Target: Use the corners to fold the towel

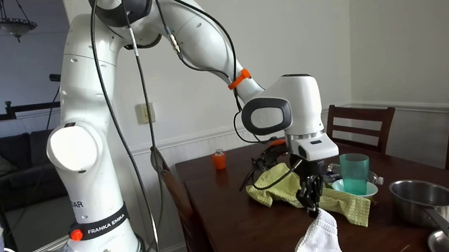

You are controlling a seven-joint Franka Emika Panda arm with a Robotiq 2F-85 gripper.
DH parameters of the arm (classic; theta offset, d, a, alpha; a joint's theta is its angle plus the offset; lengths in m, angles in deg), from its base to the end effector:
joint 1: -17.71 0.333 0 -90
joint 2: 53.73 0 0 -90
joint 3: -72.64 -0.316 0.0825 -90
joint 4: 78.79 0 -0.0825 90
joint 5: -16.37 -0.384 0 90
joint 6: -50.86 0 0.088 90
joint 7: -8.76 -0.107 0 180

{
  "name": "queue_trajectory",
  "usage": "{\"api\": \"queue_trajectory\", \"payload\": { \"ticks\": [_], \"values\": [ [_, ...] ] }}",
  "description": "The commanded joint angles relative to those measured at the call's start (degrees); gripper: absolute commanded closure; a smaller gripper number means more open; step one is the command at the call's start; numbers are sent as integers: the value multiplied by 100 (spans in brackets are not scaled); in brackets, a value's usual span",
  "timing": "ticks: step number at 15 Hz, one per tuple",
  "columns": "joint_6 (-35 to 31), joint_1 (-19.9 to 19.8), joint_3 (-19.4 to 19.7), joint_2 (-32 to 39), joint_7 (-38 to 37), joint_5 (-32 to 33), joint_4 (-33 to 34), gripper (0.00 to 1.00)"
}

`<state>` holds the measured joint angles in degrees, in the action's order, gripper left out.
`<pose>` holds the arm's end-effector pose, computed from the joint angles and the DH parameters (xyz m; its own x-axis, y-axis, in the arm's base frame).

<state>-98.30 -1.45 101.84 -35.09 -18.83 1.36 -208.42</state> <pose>0.3562 -0.4123 0.2400 0.0506 -0.9964 0.0677 -0.9983 -0.0525 -0.0267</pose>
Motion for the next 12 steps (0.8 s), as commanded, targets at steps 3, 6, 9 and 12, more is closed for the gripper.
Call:
{"api": "queue_trajectory", "payload": {
  "ticks": [3,6,9,12],
  "values": [
    [4,-102,-86,-4,-36,57,22,99],
    [19,-323,-106,200,97,-122,159,99],
    [-65,-597,-127,331,349,-193,235,99],
    [-214,-943,-212,554,688,-340,421,99]
  ]
}}
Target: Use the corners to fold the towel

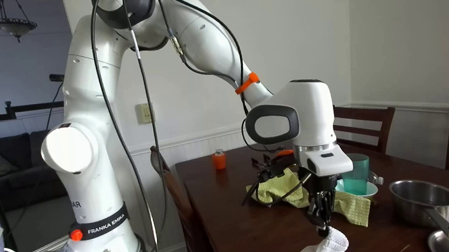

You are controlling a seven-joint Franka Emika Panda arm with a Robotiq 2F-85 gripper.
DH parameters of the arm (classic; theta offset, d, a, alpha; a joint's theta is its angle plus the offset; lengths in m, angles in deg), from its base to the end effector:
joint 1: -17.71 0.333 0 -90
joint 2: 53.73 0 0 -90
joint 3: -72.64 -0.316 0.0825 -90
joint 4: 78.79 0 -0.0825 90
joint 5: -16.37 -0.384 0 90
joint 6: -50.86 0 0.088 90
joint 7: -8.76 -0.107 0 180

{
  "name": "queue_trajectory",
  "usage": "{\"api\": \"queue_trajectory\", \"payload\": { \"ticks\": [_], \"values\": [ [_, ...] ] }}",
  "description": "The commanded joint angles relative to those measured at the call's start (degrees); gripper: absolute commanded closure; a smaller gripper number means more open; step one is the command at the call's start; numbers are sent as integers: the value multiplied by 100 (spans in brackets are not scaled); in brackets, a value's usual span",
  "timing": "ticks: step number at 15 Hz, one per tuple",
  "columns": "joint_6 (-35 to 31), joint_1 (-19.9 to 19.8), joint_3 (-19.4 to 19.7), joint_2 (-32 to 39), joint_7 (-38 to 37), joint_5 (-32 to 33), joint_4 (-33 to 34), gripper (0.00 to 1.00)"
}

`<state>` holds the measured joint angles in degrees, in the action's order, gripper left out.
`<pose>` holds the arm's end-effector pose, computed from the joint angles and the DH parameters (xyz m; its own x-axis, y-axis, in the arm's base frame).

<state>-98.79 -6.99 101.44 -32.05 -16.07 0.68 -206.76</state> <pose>0.3212 -0.4487 0.2256 0.0055 -0.9974 0.0720 -1.0000 -0.0057 -0.0035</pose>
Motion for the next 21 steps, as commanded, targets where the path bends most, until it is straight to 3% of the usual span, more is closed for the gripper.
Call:
{"api": "queue_trajectory", "payload": {
  "ticks": [1,5,8,21],
  "values": [
    [-247,-571,-292,321,630,-437,334,99],
    [-478,-1252,-869,616,1419,-1173,664,99],
    [-497,-1615,-1192,914,1701,-1369,951,99],
    [-546,-1960,-1105,1614,1451,-1040,1617,99]
  ]
}}
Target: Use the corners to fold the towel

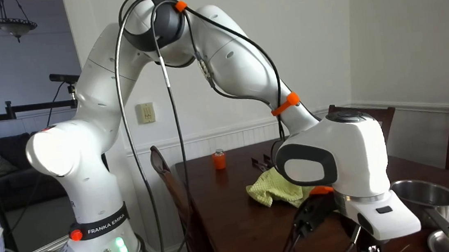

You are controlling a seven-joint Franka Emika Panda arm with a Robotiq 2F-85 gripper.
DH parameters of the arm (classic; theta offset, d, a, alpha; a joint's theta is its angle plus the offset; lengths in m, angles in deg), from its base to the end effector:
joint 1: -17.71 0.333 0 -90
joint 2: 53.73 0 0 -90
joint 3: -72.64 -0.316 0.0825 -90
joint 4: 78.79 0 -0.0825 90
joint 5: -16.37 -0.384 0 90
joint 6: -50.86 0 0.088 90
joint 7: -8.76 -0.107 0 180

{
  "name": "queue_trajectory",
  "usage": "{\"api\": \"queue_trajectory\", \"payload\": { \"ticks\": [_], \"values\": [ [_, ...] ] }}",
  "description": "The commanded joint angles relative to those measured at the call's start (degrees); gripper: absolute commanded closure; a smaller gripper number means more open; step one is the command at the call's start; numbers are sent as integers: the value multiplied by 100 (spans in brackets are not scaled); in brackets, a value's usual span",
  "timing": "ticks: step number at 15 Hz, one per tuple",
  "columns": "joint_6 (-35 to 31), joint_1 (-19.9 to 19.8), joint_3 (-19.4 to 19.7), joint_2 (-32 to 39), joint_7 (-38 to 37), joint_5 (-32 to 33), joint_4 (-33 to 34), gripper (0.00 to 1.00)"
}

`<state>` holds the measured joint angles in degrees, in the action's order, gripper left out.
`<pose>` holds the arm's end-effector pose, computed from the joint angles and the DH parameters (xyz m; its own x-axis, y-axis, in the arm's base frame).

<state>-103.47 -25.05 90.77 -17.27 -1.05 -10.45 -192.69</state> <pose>0.2892 -0.5418 0.1633 -0.0102 -0.9944 0.1052 -0.9966 0.0014 -0.0826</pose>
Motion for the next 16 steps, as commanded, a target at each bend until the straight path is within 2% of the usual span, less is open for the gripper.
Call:
{"api": "queue_trajectory", "payload": {
  "ticks": [1,6,7,9,16],
  "values": [
    [-93,-184,-46,130,-40,67,234,99],
    [-94,-104,161,192,-333,214,308,99],
    [-124,-95,189,216,-391,219,322,69],
    [-120,-90,227,197,-451,243,314,64],
    [-237,-30,414,159,-589,377,341,15]
  ]
}}
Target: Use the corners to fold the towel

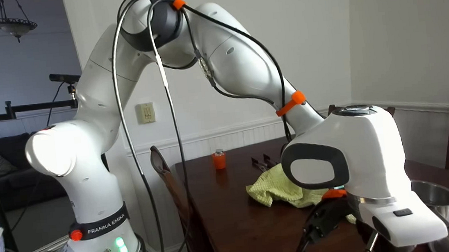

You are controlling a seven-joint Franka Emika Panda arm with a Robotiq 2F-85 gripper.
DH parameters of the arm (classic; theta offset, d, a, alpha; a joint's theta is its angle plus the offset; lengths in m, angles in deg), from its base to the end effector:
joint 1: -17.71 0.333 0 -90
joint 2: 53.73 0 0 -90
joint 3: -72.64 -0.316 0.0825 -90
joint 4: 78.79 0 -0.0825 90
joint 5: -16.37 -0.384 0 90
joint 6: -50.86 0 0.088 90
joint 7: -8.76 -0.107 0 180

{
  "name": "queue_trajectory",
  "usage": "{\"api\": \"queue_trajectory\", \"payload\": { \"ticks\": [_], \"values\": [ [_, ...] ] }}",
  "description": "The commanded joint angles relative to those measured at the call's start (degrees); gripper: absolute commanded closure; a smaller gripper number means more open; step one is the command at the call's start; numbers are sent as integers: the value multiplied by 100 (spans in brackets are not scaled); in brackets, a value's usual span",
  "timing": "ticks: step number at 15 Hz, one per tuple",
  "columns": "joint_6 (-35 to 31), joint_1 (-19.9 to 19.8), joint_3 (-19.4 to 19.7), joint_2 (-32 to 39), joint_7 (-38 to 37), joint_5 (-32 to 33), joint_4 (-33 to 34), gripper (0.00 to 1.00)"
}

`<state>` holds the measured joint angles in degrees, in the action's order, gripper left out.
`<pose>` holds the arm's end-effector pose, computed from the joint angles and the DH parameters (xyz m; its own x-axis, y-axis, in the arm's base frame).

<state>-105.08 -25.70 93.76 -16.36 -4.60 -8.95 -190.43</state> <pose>0.2656 -0.5722 0.1781 -0.0930 -0.9798 0.1770 -0.9941 0.0814 -0.0718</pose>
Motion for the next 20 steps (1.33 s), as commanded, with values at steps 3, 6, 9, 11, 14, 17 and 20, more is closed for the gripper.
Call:
{"api": "queue_trajectory", "payload": {
  "ticks": [3,6,9,11,14,17,20],
  "values": [
    [-93,-85,106,132,-178,252,224,2],
    [-42,-80,88,-2,-194,244,172,0],
    [364,245,318,-291,-545,436,21,0],
    [673,478,463,-542,-646,706,-81,0],
    [1180,1031,919,-894,-1011,1384,-179,0],
    [1450,1661,1487,-1181,-1546,2157,-218,0],
    [1559,2141,1865,-1441,-1793,2675,-349,0]
  ]
}}
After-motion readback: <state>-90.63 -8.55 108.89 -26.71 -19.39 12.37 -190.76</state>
